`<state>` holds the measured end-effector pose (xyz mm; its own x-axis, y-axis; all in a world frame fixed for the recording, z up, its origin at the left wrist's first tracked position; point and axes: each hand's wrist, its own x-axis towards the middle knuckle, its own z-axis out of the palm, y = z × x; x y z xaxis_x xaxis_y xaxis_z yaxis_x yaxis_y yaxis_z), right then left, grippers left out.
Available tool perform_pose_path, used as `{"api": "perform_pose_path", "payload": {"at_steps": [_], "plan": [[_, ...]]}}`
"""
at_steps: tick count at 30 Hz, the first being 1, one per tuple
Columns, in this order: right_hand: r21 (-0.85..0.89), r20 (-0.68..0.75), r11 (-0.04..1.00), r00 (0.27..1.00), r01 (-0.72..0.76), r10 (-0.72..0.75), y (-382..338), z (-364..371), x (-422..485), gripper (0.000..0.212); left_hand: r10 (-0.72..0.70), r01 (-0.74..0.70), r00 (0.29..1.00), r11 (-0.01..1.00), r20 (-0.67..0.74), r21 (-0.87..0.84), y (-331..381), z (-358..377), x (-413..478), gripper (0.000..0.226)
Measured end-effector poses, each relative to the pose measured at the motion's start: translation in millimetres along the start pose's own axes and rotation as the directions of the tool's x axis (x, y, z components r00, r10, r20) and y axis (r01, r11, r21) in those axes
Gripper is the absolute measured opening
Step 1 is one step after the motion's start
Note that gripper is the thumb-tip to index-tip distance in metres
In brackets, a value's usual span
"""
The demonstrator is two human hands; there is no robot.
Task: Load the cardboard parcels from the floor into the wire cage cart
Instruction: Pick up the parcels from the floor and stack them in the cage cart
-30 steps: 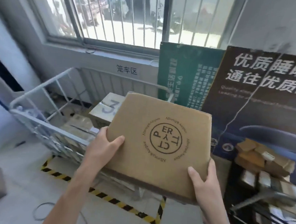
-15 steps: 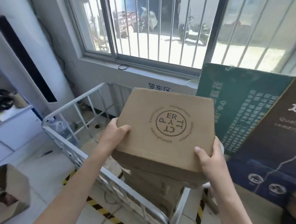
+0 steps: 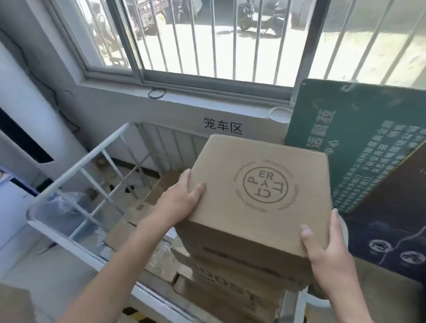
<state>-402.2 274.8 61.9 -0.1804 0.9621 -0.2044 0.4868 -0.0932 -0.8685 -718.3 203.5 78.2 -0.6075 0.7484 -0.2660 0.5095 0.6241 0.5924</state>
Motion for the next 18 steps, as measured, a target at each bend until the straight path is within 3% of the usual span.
{"api": "perform_pose_path", "payload": {"at_steps": [4, 10, 18], "plan": [[-0.020, -0.105, 1.000, 0.994, -0.023, 0.021, -3.9, 12.3, -14.3, 0.074, 0.085, -0.080, 0.995, 0.991, 0.045, -0.110, -23.6, -7.7, -4.1, 0.081], [-0.013, -0.285, 0.998, 0.957, -0.063, 0.057, -13.3, 33.6, -26.3, 0.066, 0.218, -0.212, 0.975, 0.971, 0.048, -0.113, -41.9, -13.1, -10.3, 0.079], [0.047, -0.356, 0.996, 0.930, -0.075, 0.087, -23.4, 40.3, -29.6, 0.064, 0.256, -0.252, 0.956, 0.967, 0.141, -0.046, -38.1, -20.7, 6.2, 0.081]]}}
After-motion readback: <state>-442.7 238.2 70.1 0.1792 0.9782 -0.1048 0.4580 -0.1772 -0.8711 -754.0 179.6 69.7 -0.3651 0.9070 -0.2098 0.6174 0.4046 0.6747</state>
